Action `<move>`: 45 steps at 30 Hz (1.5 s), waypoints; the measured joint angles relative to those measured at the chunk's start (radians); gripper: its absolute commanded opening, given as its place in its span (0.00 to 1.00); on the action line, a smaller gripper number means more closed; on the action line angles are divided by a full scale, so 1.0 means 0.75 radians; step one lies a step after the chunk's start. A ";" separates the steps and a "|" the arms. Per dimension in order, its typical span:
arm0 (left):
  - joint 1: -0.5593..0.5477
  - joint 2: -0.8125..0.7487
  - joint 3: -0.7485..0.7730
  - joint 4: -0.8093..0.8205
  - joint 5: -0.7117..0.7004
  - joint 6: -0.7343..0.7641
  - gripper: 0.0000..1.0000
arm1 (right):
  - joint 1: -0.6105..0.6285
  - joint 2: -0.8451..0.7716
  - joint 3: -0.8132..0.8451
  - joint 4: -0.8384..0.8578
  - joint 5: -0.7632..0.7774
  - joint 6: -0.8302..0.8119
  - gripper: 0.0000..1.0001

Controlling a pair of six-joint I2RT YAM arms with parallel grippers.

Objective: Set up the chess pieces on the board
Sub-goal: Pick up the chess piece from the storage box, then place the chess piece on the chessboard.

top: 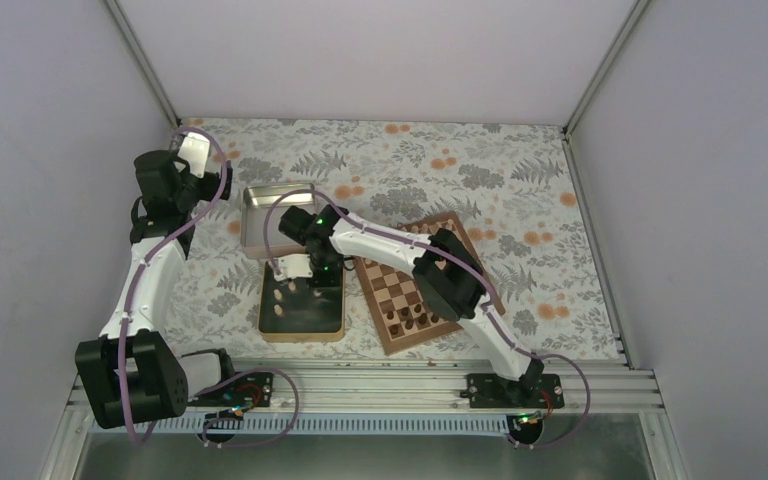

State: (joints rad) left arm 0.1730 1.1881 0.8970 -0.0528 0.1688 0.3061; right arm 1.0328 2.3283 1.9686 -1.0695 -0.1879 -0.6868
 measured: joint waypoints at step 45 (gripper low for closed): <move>0.003 0.000 0.000 -0.001 0.001 0.000 1.00 | -0.623 -0.580 -0.641 0.090 0.065 -0.025 0.06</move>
State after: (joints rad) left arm 0.1749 1.1881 0.8970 -0.0532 0.1692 0.3061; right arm 0.5659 1.8931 1.4876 -1.0019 -0.1390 -0.7059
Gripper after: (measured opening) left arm 0.999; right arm 0.096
